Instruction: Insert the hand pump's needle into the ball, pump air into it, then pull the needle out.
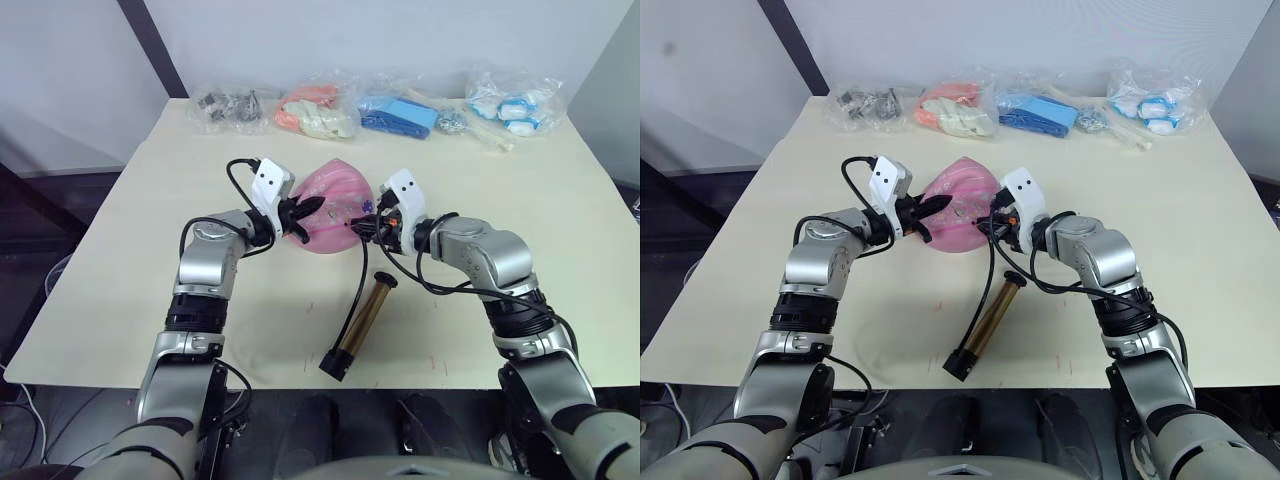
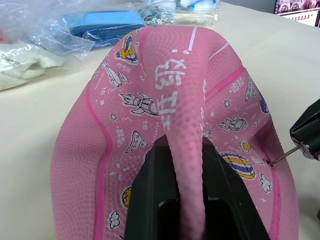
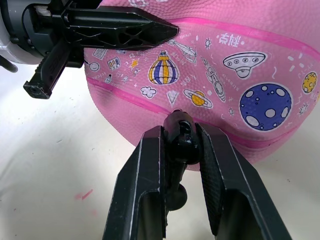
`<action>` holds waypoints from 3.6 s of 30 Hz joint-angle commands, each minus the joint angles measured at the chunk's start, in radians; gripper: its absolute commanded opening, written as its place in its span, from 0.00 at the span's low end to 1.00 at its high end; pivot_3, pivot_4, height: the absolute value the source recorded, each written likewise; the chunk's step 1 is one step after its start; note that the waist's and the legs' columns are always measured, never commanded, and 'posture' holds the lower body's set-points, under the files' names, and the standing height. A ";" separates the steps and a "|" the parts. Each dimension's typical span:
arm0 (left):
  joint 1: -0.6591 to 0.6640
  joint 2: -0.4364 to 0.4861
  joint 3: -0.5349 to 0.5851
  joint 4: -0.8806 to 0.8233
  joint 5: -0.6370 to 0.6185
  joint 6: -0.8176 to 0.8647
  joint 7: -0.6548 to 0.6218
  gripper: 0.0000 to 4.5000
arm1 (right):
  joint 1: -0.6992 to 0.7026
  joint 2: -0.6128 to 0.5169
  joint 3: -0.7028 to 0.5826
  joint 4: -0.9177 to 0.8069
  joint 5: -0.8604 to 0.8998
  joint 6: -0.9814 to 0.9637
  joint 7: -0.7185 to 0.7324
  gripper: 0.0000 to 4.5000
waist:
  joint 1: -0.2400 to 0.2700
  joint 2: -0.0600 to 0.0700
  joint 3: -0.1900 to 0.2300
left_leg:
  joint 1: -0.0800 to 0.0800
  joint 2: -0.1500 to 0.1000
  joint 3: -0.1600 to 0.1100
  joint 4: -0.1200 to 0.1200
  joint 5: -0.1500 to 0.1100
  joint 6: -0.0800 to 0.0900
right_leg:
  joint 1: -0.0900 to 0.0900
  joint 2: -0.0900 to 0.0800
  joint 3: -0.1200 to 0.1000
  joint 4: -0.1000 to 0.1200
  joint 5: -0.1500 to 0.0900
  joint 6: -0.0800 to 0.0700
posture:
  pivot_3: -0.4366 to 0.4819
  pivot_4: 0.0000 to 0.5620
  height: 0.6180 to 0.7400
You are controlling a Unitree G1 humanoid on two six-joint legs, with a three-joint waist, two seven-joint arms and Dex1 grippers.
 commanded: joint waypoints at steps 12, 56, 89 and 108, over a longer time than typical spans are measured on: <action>0.043 -0.016 -0.067 0.071 0.014 0.054 -0.017 0.00 | -0.196 -0.084 0.246 0.044 -0.118 0.017 0.107 0.08 | -0.001 0.000 0.000 | 0.000 0.000 0.000 0.001 0.000 0.000 | 0.000 0.000 0.000 0.000 0.000 0.000 | 0.48 0.27 0.99; 0.077 -0.033 -0.034 0.068 -0.021 0.174 0.050 0.00 | -0.424 0.181 0.475 0.783 -0.628 -0.480 0.305 0.08 | -0.046 0.000 -0.031 | 0.036 -0.001 0.000 -0.016 0.000 0.000 | 0.020 0.002 0.009 -0.001 -0.001 -0.001 | 0.48 0.27 0.99; 0.112 -0.016 -0.024 0.054 -0.030 0.181 0.056 0.00 | -0.420 0.333 0.438 1.112 -0.787 -0.635 0.146 0.08 | -0.059 0.002 -0.052 | 0.057 -0.004 -0.003 -0.031 -0.001 -0.001 | 0.027 0.007 0.023 -0.003 -0.006 0.000 | 0.48 0.27 0.99; 0.138 -0.018 -0.025 0.030 -0.036 0.178 0.033 0.00 | -0.426 0.411 0.375 1.150 -0.771 -0.710 0.156 0.08 | -0.079 0.004 -0.053 | 0.058 -0.009 -0.023 -0.034 -0.001 -0.001 | 0.027 0.009 0.023 -0.004 -0.007 -0.001 | 0.48 0.27 0.99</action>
